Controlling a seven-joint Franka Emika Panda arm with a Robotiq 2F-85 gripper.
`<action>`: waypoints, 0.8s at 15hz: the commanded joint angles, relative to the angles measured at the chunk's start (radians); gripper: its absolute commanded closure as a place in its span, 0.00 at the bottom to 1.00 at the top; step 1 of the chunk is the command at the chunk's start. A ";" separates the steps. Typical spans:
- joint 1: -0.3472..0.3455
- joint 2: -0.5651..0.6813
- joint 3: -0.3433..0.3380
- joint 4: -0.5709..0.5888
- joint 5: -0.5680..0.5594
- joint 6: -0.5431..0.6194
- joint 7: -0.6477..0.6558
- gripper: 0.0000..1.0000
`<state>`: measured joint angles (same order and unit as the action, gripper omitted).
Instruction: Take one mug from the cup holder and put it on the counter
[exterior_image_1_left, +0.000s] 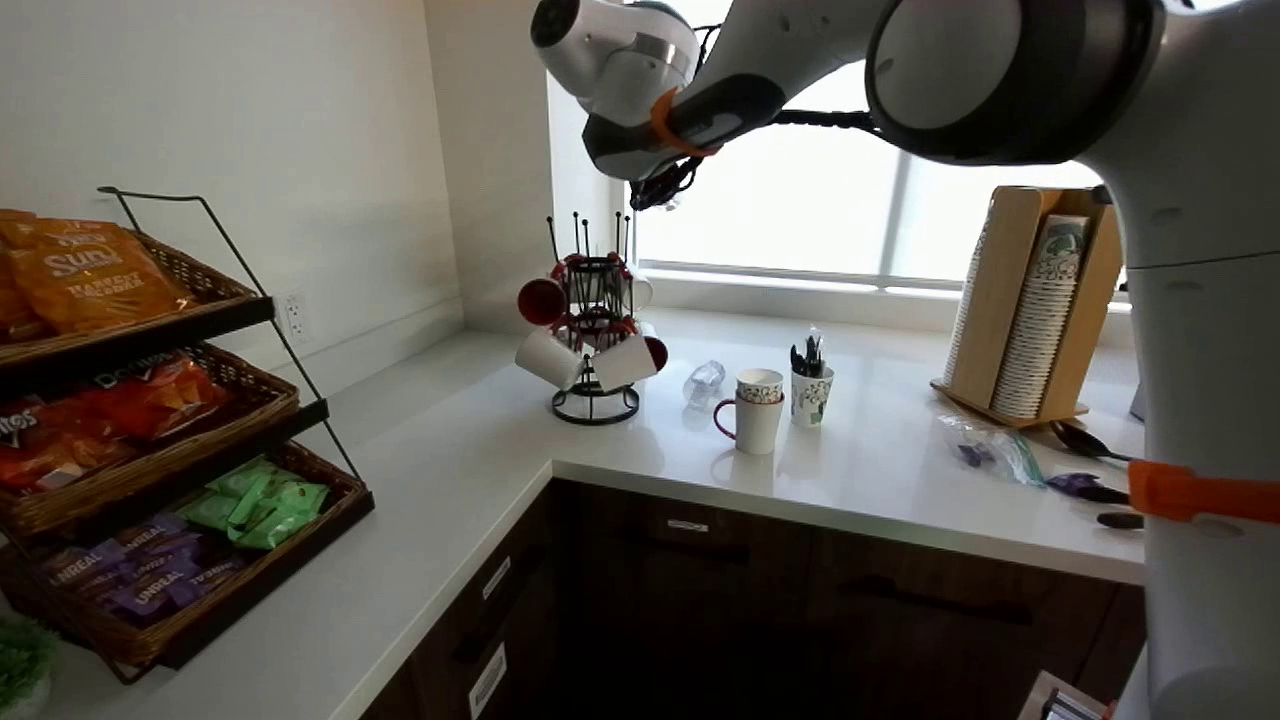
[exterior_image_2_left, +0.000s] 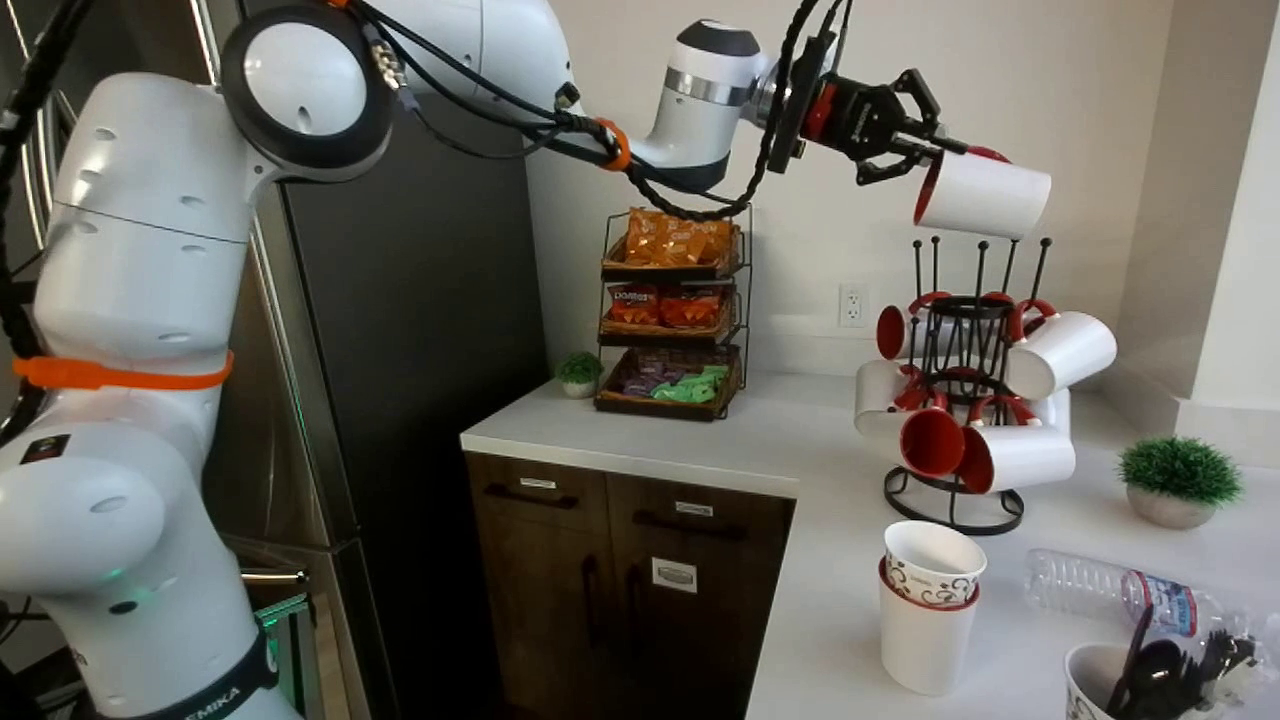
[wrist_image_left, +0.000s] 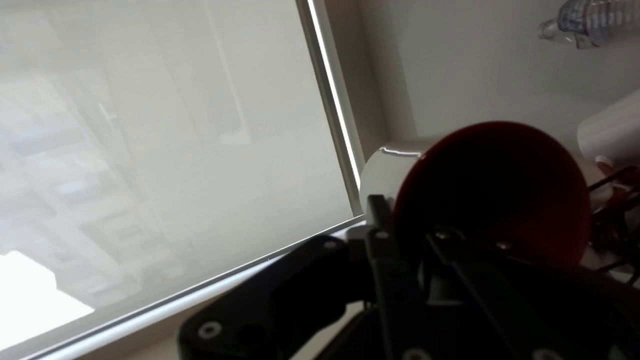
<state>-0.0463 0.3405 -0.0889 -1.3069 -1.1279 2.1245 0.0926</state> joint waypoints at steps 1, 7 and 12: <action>-0.032 -0.155 0.020 -0.136 0.164 -0.004 0.024 0.98; -0.058 -0.340 0.003 -0.321 0.522 -0.002 -0.029 0.98; -0.079 -0.479 -0.033 -0.496 0.836 -0.004 -0.124 0.98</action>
<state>-0.1128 -0.0198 -0.1039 -1.6647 -0.4479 2.1196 0.0307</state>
